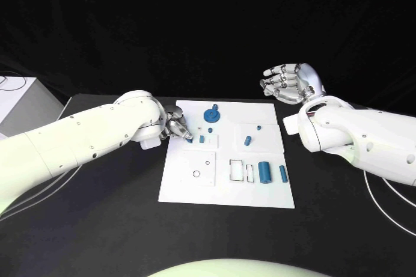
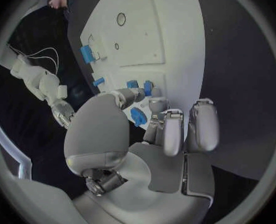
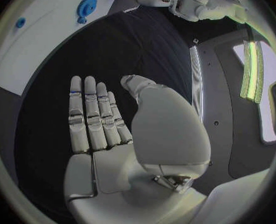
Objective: Assemble the parts on the task board
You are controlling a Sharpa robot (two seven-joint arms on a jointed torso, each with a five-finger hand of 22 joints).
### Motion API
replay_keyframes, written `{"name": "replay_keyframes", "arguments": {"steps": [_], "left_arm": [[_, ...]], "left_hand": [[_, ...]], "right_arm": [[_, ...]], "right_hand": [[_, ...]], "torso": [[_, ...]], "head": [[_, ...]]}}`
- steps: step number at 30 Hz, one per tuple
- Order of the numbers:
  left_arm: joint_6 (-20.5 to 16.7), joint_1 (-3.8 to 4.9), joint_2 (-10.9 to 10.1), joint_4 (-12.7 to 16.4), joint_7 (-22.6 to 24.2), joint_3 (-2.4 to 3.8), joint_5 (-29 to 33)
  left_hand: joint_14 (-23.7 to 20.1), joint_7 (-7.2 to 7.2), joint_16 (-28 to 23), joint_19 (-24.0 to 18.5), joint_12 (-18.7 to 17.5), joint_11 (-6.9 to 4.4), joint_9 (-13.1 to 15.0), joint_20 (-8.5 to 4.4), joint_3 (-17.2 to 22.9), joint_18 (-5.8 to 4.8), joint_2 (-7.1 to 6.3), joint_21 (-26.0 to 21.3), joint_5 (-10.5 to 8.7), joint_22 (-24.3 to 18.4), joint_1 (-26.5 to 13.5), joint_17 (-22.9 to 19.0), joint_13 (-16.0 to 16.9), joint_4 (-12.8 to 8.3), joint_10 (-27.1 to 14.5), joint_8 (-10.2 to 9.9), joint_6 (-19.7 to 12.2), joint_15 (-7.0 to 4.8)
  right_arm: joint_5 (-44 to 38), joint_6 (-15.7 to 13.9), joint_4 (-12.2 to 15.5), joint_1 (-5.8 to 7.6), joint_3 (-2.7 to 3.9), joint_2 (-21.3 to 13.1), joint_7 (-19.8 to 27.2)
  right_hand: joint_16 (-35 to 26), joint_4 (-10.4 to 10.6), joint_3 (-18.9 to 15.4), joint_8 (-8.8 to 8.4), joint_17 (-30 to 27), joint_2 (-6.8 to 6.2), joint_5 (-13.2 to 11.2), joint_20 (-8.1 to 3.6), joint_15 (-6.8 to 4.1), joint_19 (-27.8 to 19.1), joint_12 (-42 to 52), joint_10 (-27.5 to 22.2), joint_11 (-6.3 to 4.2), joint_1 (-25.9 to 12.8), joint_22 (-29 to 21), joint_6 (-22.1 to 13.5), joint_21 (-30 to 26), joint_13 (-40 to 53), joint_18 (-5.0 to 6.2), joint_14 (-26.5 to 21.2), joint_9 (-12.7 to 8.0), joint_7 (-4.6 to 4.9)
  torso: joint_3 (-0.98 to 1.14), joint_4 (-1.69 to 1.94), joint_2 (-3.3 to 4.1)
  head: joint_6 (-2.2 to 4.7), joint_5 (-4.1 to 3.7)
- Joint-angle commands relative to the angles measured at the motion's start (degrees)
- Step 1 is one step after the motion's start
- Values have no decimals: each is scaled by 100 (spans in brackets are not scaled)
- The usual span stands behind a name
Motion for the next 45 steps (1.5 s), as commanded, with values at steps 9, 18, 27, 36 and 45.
{"name": "replay_keyframes", "arguments": {"steps": [9, 18, 27, 36, 45], "left_arm": [[-247, -30, -30, 106, 44, 5, -62], [-471, -61, -161, 311, 65, 22, -17], [-684, -91, -251, 454, 90, 26, -32], [-973, -147, -328, 548, 136, 27, -69], [-975, -197, -337, 550, 147, 27, -51]], "left_hand": [[509, -28, 34, 41, -5, -32, 172, -22, 1063, -67, 60, 39, 19, 27, -11, 1153, 33, -1087, 21, 17, 53, -38], [508, -31, 33, 47, 4, -35, 172, -23, 1069, -69, 56, 44, 21, 37, -8, 1150, 50, -1094, 34, 17, 61, -39], [507, -33, 31, 53, 3, -37, 172, -24, 1072, -70, 52, 49, 22, 45, -8, 1146, 47, -1097, 37, 17, 67, -41], [507, -35, 30, 70, 15, -40, 172, -26, 1078, -76, 47, 63, 22, 71, -10, 1145, 69, -1099, 54, 17, 77, -43], [507, -35, 30, 70, 15, -40, 172, -26, 1078, -76, 47, 63, 22, 71, -10, 1145, 69, -1099, 54, 17, 77, -43]], "right_arm": [[-22, 13, 7, -9, 2, -1, 91], [-22, 16, 11, -18, 2, -9, 92], [-22, 21, 15, -22, 2, -20, 92], [-22, 25, 5, -34, 2, -19, 91], [-21, 29, -2, -43, 2, -20, 88]], "right_hand": [[-43, -4, 25, 17, -8, 1, 28, -11, 6, -20, 31, 2, 1, -53, -19, 10, 10, -13, 73, 52, -7, 106], [-43, -4, 25, 17, -8, 1, 28, -11, 6, -20, 31, 2, 1, -53, -19, 10, 10, -13, 73, 52, -7, 106], [-43, -4, 25, 17, -8, 1, 28, -11, 6, -20, 31, 2, 1, -53, -19, 10, 10, -13, 73, 52, -7, 106], [-43, -4, 25, 17, -8, 1, 28, -11, 6, -20, 31, 2, 1, -53, -19, 10, 10, -13, 73, 52, -7, 106], [-43, -4, 25, 17, -8, 1, 28, -11, 6, -20, 31, 2, 1, -53, -19, 10, 10, -13, 73, 52, -7, 106]], "torso": [[-3, 0, 3], [-4, 1, 0], [-4, 10, 0], [0, 8, -2], [-7, 3, 2]], "head": [[-15, 0], [-24, -30], [-44, -22], [-58, -9], [-67, -4]]}}
